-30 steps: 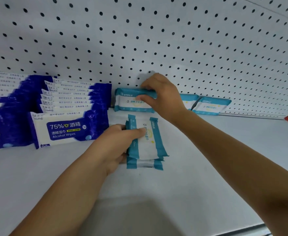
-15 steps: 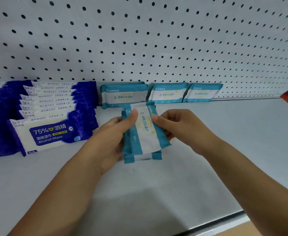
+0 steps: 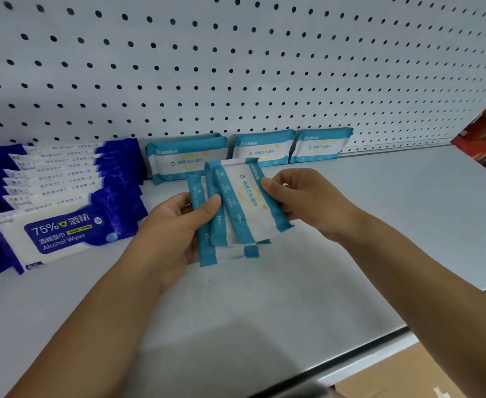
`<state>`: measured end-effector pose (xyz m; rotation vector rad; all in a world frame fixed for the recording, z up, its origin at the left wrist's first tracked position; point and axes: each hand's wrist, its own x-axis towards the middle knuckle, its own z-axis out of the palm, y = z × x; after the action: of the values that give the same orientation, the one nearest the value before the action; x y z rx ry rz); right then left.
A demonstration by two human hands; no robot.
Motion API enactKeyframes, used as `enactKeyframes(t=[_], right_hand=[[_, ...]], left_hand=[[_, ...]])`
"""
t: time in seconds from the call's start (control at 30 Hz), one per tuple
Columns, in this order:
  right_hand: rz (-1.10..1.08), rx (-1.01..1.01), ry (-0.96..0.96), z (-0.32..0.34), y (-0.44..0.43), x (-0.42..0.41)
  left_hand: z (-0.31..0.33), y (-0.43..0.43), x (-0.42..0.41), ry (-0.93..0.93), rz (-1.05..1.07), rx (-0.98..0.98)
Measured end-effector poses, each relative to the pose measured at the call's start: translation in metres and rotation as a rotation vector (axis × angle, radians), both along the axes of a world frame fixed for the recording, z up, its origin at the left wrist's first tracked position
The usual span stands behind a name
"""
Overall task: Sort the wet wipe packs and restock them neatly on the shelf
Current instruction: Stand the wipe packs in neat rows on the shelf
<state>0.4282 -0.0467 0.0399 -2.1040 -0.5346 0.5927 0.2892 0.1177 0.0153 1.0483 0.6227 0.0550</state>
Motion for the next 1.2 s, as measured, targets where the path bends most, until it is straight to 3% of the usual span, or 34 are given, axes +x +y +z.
enactKeyframes(t=[0.13,0.27,0.53,0.77,0.87,1.0,1.07,1.2], right_hand=[[-0.072,0.056,-0.039,0.005,-0.005,0.018],[-0.142,-0.036,-0.359,0.015,-0.012,0.051],[0.164,-0.194,-0.994,0.014,0.015,0.096],[0.23,-0.124,-1.165,-0.01,0.034,0.108],[0.142,-0.075,-1.113,-0.015,0.036,0.106],[-0.05,0.082,-0.904,-0.012,0.034,0.08],[-0.136,0.109,-0.685,-0.005,0.03,0.054],[0.014,0.015,-0.102,0.004,0.015,0.003]], left_hand=[[-0.001,0.003,-0.001,-0.004,0.056,0.054],[-0.001,0.008,-0.001,0.032,0.075,0.086],[-0.004,0.009,0.001,0.059,0.078,0.091],[-0.004,0.011,0.002,0.041,0.094,0.09],[-0.005,0.011,0.001,0.028,0.094,0.067],[-0.006,0.011,0.001,0.006,0.105,0.054],[-0.005,0.011,0.001,-0.002,0.108,0.046],[-0.004,0.008,0.003,-0.03,0.089,0.035]])
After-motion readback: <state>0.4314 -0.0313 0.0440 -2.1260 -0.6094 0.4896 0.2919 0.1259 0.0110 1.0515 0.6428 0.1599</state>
